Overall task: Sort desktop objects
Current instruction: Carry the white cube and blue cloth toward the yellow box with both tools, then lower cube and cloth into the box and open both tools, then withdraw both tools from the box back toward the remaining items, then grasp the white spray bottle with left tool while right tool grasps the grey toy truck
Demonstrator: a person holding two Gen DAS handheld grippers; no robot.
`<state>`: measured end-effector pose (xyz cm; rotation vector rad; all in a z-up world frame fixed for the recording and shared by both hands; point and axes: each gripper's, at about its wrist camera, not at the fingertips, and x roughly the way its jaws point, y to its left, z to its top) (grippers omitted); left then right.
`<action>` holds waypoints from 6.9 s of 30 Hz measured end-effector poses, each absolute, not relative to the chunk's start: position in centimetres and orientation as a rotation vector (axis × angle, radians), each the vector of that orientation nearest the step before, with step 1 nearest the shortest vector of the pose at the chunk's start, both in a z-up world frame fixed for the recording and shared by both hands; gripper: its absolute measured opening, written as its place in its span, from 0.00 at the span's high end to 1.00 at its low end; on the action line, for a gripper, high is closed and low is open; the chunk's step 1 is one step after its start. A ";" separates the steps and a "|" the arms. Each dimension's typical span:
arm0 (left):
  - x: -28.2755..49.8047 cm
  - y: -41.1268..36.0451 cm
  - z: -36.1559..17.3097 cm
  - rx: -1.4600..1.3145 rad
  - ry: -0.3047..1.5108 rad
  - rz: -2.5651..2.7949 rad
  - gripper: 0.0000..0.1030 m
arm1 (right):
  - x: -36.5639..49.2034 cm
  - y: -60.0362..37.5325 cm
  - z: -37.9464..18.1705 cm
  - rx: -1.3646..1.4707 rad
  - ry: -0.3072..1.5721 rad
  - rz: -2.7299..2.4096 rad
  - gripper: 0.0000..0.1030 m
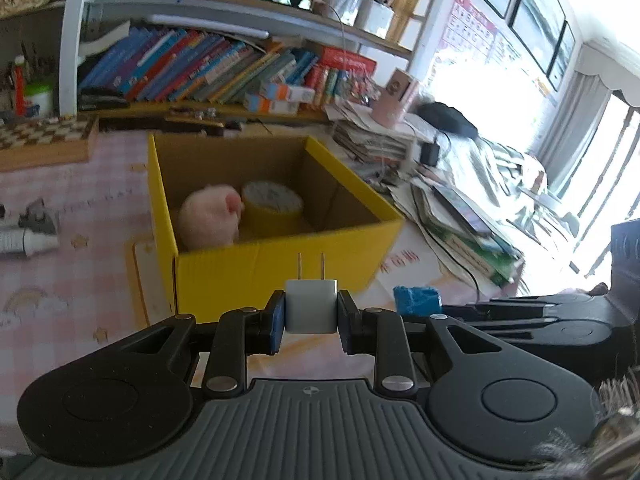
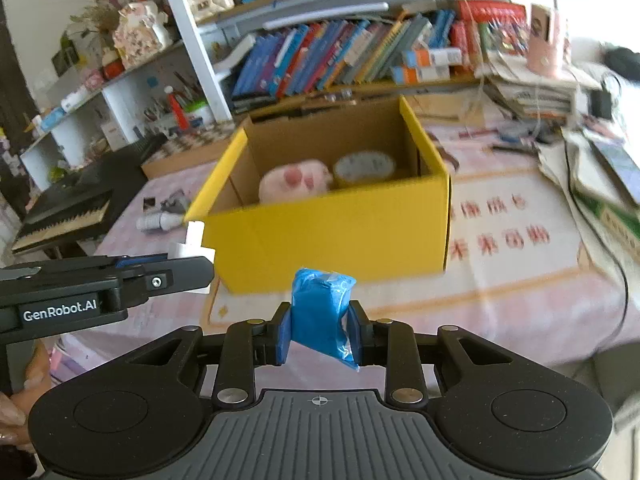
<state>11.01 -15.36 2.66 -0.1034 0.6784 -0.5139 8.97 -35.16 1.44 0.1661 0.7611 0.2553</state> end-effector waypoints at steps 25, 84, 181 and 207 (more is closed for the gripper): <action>24.8 -20.4 -1.0 0.159 0.781 -0.365 0.76 | 27.0 -32.0 -1.8 -0.393 0.889 0.557 0.73; 6.9 -12.3 4.0 -0.013 0.477 -0.049 0.00 | 9.6 -34.4 2.6 -0.017 0.549 0.187 0.35; 8.0 9.0 -1.7 -0.097 0.680 0.070 0.00 | 10.6 -9.4 -2.9 -0.120 0.782 0.431 0.28; 21.3 11.8 -3.4 -0.374 0.767 0.188 0.05 | 26.9 -9.8 -0.8 0.068 0.733 0.360 0.29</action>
